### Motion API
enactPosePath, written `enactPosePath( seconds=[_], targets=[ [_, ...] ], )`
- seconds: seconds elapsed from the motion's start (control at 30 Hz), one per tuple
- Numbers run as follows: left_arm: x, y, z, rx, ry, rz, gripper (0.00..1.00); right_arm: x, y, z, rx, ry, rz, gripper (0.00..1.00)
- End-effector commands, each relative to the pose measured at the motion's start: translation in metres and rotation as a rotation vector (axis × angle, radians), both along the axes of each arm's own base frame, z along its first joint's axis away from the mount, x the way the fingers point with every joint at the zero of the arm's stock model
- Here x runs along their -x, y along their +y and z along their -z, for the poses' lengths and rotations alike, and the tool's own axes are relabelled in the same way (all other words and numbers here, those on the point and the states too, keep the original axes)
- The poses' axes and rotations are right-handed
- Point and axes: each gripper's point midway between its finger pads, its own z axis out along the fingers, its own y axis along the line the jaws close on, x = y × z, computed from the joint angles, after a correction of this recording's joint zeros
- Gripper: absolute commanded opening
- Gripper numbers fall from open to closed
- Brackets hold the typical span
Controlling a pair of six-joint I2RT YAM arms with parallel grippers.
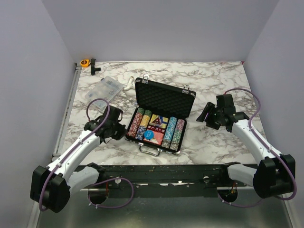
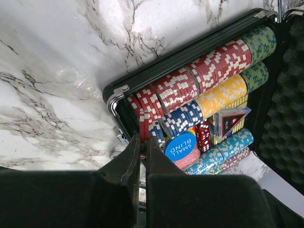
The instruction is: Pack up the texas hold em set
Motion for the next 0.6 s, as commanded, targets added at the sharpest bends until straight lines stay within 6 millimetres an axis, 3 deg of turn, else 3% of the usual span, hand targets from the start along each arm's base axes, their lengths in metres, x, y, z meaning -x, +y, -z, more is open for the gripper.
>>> enactPosePath(
  seconds=[0.0,0.57],
  targets=[
    [0.004,0.006,-0.01,-0.004,-0.017,-0.02,0.0,-0.001,-0.002,0.003,0.005,-0.011,0.012,0.63],
    [0.014,0.002,0.001,0.014,0.065,-0.032,0.0,0.002,-0.002,0.004,0.003,-0.008,0.017,0.63]
  ],
)
